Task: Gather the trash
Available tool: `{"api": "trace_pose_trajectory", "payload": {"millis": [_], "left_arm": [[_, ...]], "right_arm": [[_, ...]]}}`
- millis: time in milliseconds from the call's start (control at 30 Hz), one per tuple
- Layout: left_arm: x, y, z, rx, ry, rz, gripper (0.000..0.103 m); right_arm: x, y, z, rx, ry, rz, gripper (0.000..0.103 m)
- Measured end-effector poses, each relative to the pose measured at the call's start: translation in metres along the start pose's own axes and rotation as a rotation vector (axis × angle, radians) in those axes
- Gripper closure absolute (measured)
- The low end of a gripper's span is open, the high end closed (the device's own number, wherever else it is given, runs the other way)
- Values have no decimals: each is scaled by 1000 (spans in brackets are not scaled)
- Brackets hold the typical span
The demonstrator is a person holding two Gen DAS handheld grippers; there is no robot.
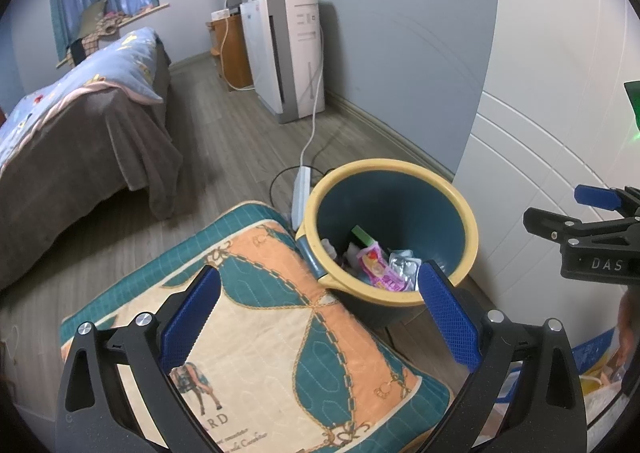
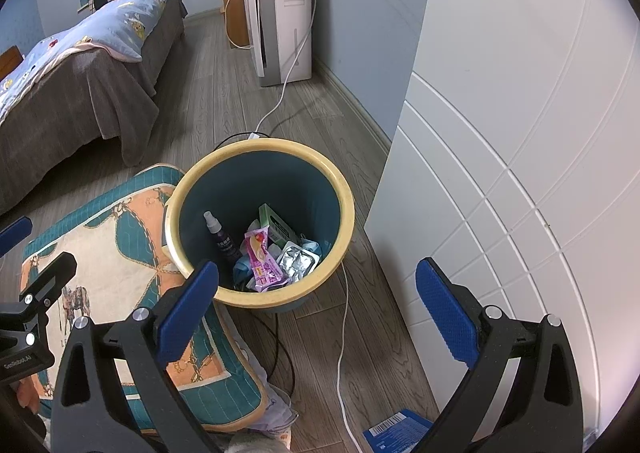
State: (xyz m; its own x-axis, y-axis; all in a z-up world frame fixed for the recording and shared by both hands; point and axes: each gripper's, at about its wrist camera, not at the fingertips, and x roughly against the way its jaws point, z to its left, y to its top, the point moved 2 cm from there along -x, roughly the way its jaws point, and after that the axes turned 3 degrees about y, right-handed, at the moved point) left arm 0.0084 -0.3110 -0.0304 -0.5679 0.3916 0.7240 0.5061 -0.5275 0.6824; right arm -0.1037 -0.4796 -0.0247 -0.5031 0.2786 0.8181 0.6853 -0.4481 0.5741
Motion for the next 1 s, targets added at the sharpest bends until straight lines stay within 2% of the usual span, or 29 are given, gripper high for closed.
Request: {"api": "trace_pose_trajectory", "payload": {"millis": [767,867,1000], "left_arm": [[-1,-4,0,-17,-29,12,5],[0,-1,3,-12,5,12,5],[8,-1,16,10,0,18,5]], "right_arm": [[-5,0,-2,2,-3,9,6],[-5,1,-1,-4,-7,15,6],[-4,2,3,-42,-27,52,6]]}}
